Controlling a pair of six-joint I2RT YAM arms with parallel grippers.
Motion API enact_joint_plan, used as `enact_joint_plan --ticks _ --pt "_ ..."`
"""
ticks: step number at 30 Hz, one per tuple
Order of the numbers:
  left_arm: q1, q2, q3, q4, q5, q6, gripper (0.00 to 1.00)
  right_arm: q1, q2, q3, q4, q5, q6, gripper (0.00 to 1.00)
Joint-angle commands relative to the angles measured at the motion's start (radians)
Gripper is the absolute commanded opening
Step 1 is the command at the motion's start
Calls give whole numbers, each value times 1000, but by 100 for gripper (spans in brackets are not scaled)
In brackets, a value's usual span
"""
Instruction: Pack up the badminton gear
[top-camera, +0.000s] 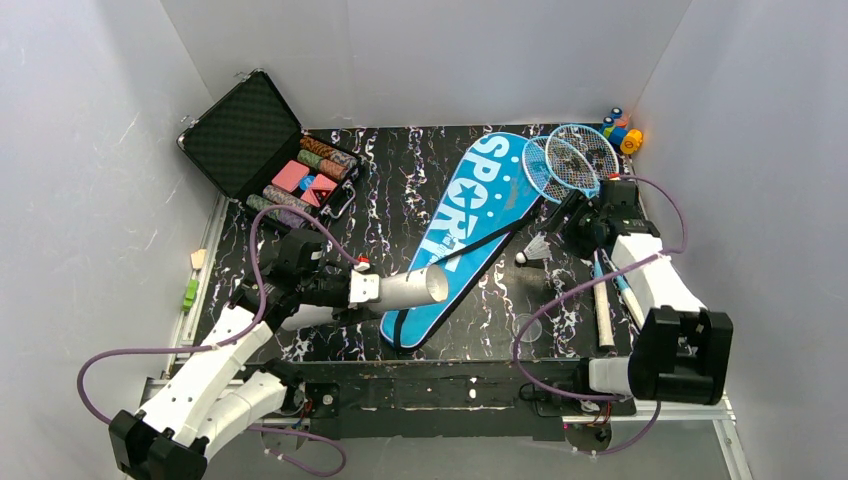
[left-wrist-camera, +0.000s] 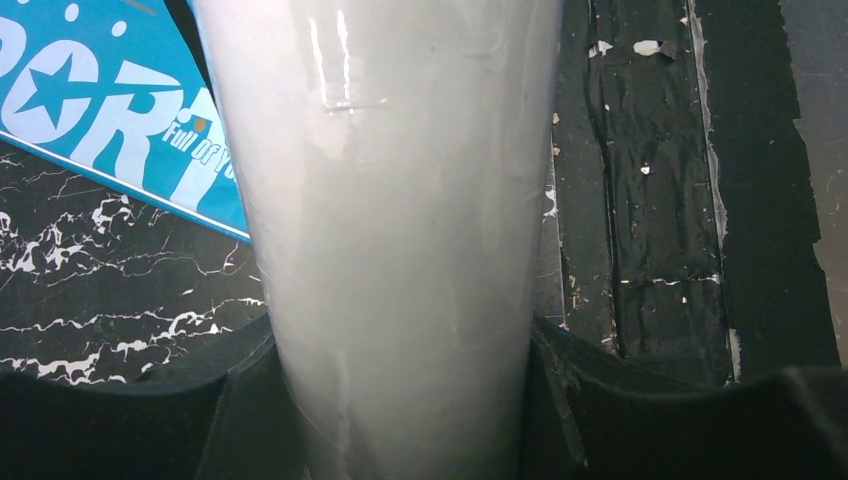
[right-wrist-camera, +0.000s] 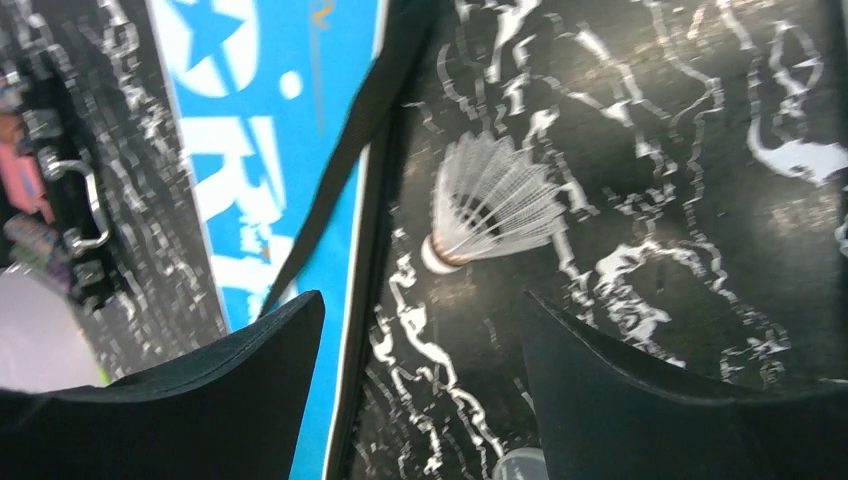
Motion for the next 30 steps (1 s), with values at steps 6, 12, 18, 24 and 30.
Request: enact_joint_plan --ticks 6,12,18,24,30 --pt "0 -26 5 13 41 9 0 -16 184 76 156 100 -50 77" --pt "1 -26 -12 18 38 0 0 -3 229 7 239 19 -20 73" --pt "1 -24 -11 25 45 -1 0 33 162 -100 267 2 -16 70" --pt "1 -26 -12 27 50 -3 0 63 66 -177 269 -19 -3 66" --pt "2 -32 -10 26 47 -5 0 84 8 -198 245 -20 11 48"
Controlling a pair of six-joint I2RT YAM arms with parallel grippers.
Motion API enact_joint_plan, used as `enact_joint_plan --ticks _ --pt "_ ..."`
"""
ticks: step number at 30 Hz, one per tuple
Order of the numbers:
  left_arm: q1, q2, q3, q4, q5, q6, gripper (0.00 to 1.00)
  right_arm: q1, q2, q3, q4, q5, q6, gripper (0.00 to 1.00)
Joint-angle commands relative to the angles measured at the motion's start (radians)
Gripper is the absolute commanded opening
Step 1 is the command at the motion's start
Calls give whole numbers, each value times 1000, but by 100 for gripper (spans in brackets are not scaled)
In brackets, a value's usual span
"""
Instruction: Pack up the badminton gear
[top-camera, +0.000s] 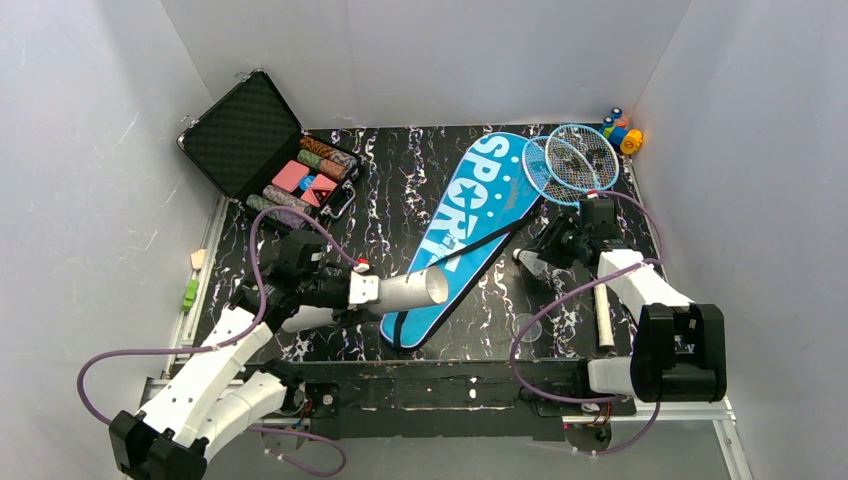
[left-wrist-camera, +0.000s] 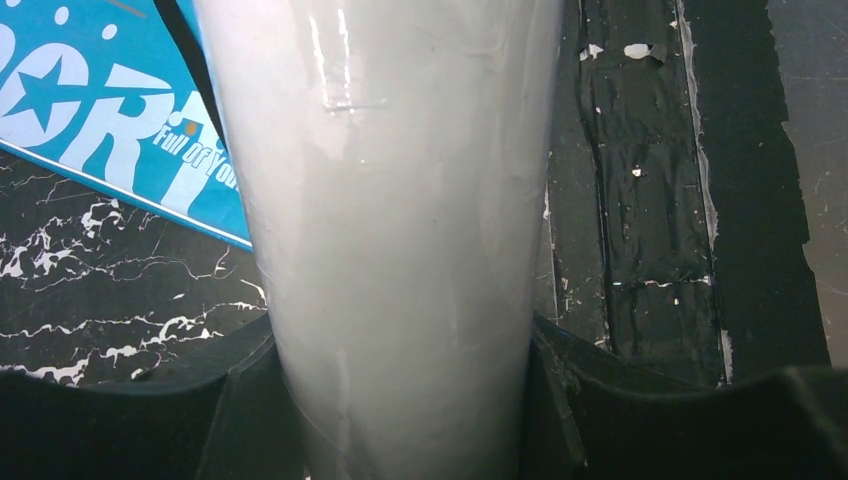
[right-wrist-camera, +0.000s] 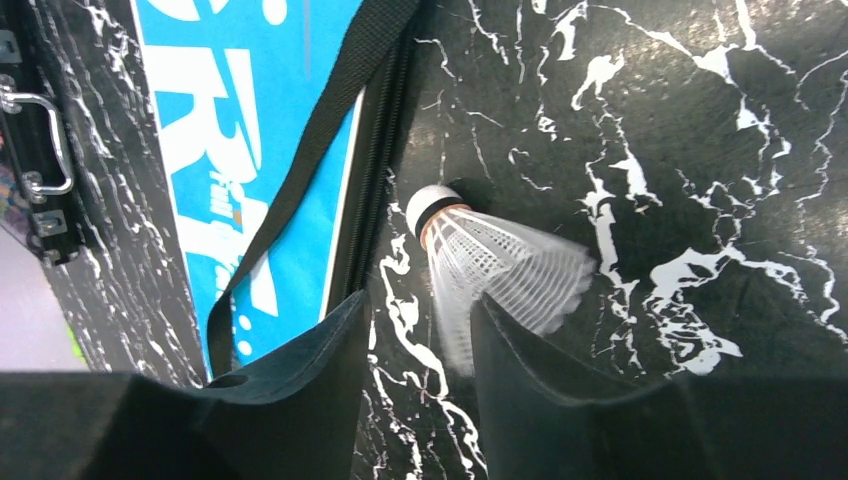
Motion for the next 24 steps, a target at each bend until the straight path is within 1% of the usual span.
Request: enact_joint_plan --ticks 1,2,3,5,7,11,14,16,18,23,24 --pt "2 -26 0 22 33 -1 0 21 -45 -20 19 -10 18 40" --pt "1 -27 0 23 32 0 0 27 -41 -21 13 -6 20 34" --pt "1 -27 1 23 32 0 0 31 -33 -21 7 1 20 30" --pt "1 -27 1 23 35 0 0 38 -19 -26 6 6 21 27" --pt "1 -28 2 22 36 0 0 40 -10 -31 8 12 24 29" --pt "1 -30 4 21 31 0 0 43 -1 -39 25 15 38 38" --pt "1 -33 1 22 32 2 0 48 15 -39 37 16 55 39" --pt "1 -34 0 21 33 2 0 51 19 -40 44 19 64 37" --pt "1 -34 0 21 30 2 0 57 9 -38 37 30 70 32" --pt "2 -29 1 21 21 8 0 81 -101 -15 -28 30 71 1" --pt "2 -28 1 22 22 11 0 91 -135 -2 -54 27 70 1"
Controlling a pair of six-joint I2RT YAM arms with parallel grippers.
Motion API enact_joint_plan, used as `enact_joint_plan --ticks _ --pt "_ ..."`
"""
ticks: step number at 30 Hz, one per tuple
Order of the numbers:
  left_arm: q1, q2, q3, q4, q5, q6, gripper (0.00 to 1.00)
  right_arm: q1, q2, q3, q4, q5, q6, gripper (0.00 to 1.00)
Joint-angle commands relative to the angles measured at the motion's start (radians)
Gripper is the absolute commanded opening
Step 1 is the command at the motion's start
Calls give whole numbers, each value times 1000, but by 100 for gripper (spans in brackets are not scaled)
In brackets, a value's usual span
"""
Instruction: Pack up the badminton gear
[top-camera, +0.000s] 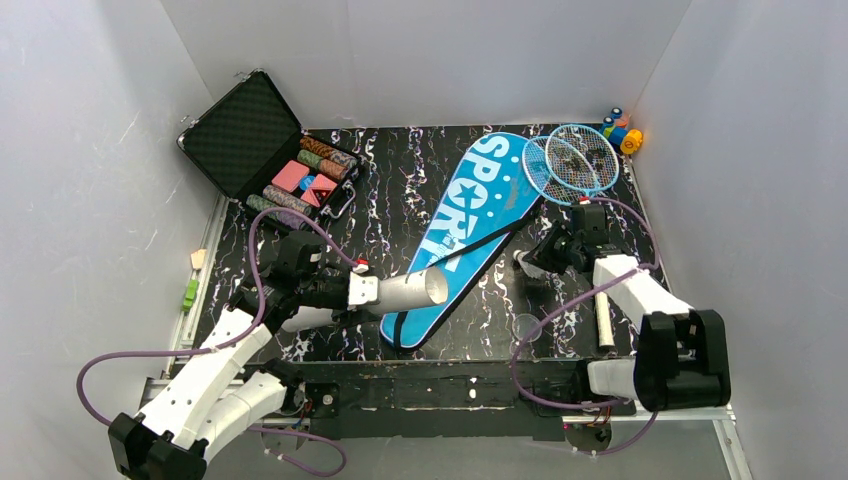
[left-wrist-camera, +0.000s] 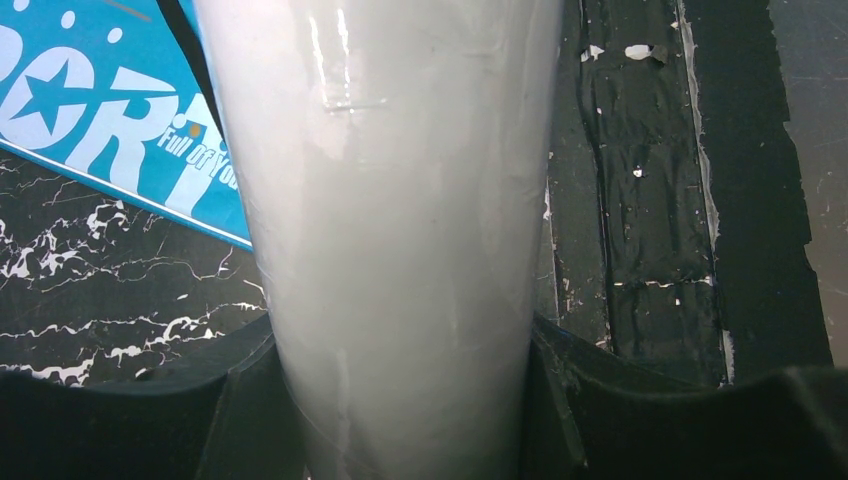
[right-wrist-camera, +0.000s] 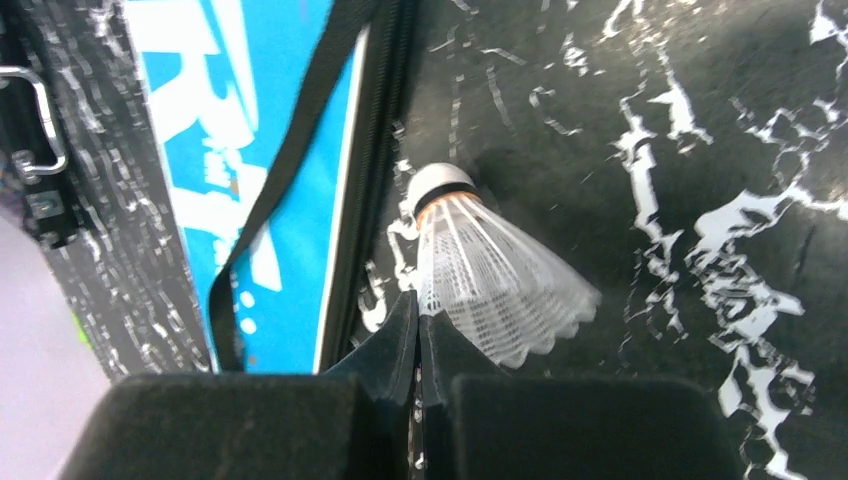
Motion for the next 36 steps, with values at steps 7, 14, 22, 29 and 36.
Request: enact_joint_plan --ticks 7,14,22,29,36 --pt "2 -5 1 25 26 19 0 188 -332 183 -250 -50 18 1" --pt "2 0 -19 35 26 28 0 516 -395 460 -460 -54 32 1" --pt "1 -2 -26 46 18 40 0 788 -316 665 -593 86 43 1" --pt "2 -8 -27 51 17 31 0 881 -298 727 -669 139 42 1" --pt "1 -8 -24 51 19 24 0 930 -303 752 -716 200 46 1"
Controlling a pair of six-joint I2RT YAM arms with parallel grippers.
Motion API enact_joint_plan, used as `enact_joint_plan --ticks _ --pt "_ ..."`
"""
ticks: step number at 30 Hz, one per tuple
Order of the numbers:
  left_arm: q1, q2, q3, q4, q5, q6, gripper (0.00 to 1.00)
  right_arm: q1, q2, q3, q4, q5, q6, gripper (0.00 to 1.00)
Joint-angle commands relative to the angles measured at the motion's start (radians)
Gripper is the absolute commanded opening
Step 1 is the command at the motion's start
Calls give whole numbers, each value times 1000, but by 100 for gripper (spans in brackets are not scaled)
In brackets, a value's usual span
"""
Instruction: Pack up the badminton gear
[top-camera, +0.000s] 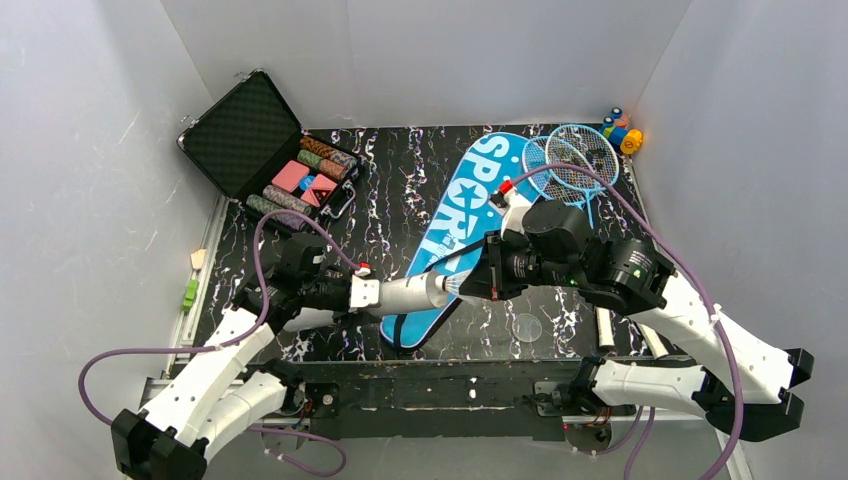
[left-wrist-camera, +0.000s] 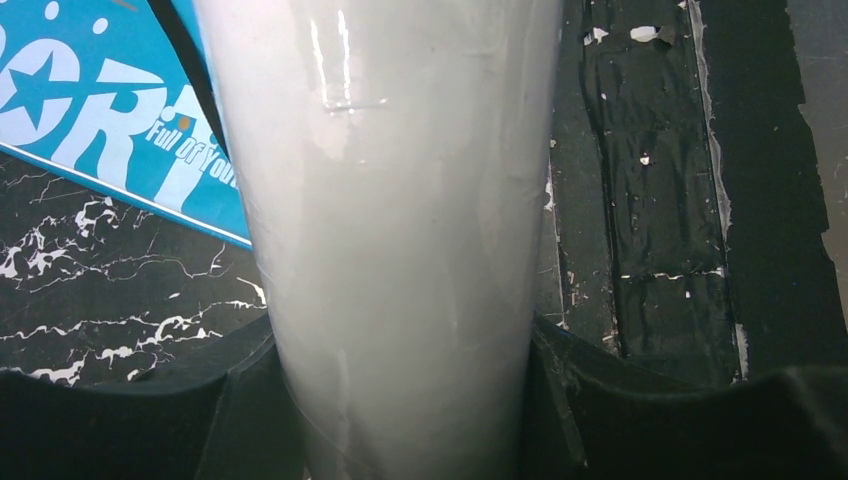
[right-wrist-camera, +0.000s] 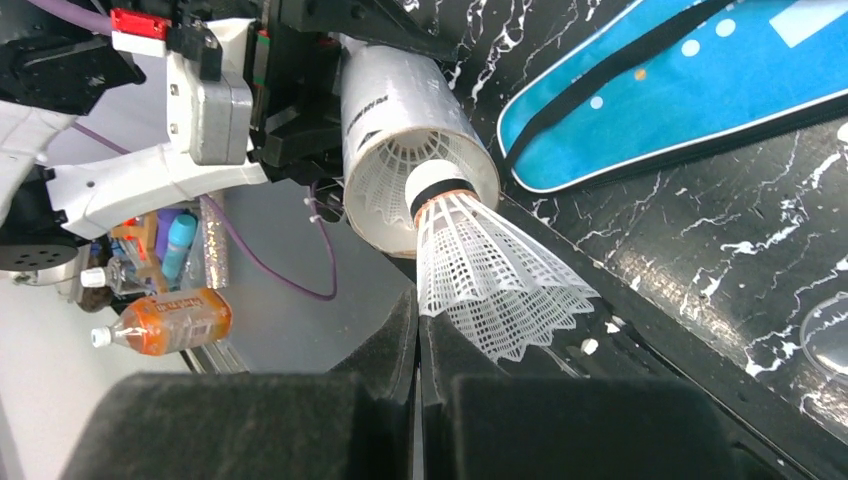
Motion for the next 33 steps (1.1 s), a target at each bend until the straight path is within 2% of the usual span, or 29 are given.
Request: enact_joint_plan --ticks 1,6,13,18,19,22,25,29,33 --pt "1 -18 11 27 24 -2 0 15 -26 57 -43 74 3 1" --pt "2 -16 17 27 25 -1 0 16 -6 77 -52 26 -11 1" --pt "1 -13 32 29 29 -12 0 51 39 19 82 -41 22 1" --pt "1 -13 34 28 35 -19 0 85 92 28 118 -28 18 1" --pt "1 -14 33 29 39 -21 0 85 102 32 119 -22 17 5" --pt "1 -21 34 28 41 -29 0 86 117 42 118 3 10 27" --pt "1 -26 41 18 42 -28 0 85 111 56 119 14 -2 38" --pt "2 -22 44 7 51 -27 0 85 87 88 99 18 -21 47" --pt "2 -19 45 10 52 -25 0 85 39 87 90 46 -19 48"
